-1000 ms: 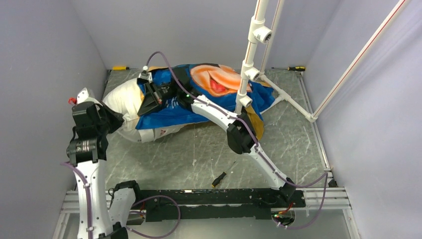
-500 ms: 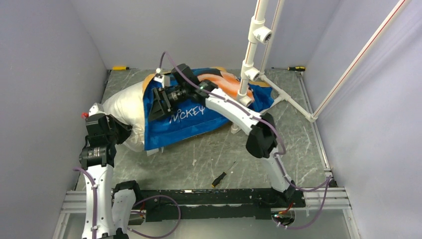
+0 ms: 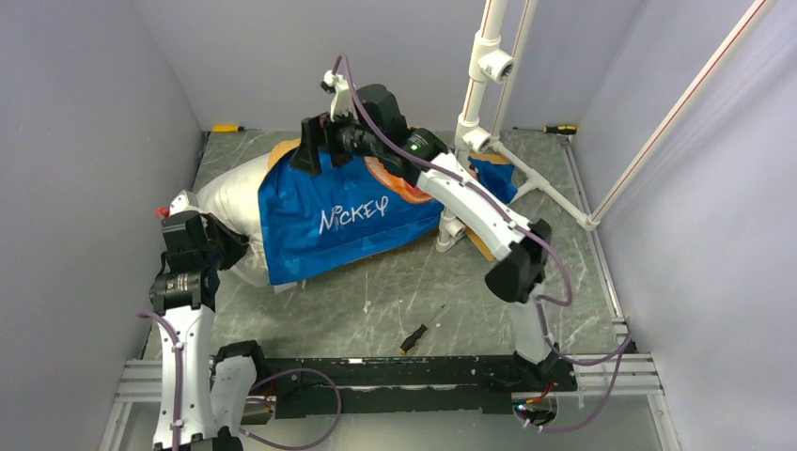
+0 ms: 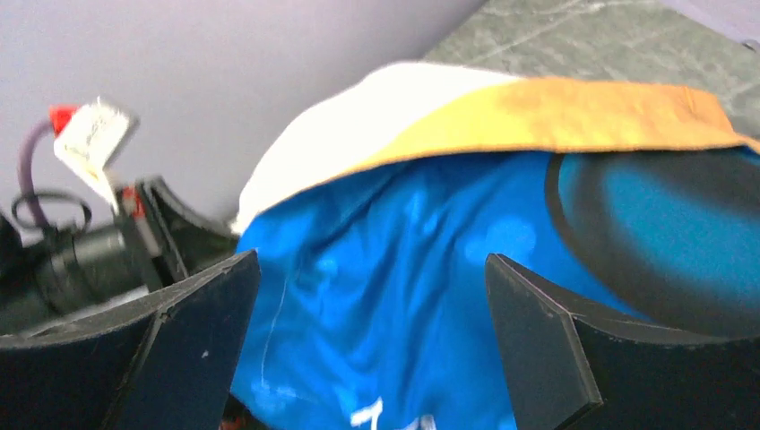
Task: Put the pillow into the pillowcase
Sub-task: Stuff the pillow into the pillowcase.
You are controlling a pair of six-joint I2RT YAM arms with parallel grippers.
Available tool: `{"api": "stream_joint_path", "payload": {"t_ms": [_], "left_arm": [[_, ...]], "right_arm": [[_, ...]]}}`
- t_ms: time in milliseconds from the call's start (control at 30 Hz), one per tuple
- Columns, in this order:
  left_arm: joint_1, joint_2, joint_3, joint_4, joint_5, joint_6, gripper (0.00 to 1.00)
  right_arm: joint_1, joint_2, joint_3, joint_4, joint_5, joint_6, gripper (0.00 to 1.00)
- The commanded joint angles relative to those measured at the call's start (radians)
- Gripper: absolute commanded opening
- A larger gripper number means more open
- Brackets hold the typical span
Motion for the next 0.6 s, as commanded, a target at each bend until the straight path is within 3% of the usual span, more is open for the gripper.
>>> {"api": "stream_joint_path", "payload": {"t_ms": [0, 267, 400, 567], "left_arm": [[-0.015, -0.012, 0.02, 0.089, 0.1, 0.056, 0.0], [-0.015, -0.054, 0.01, 0.038, 0.148, 0.182, 0.0], [-0.016, -0.08, 0.002, 0.02, 0.196, 0.223, 0.0], [-0.017, -0.135, -0.008, -0.005, 0.247, 0.251, 0.0]], "right_arm": [[-0.02, 0.168, 0.235, 0.016, -0.04, 0.154, 0.99], [-0.028, 0.249, 0.199, 0.115, -0.08, 0.603, 0.85], [-0.027, 0.266, 0.145, 0.271, -0.064, 0.761, 0.82], [-0.026, 0.405, 0.275, 0.331, -0.026, 0.922, 0.75]]}}
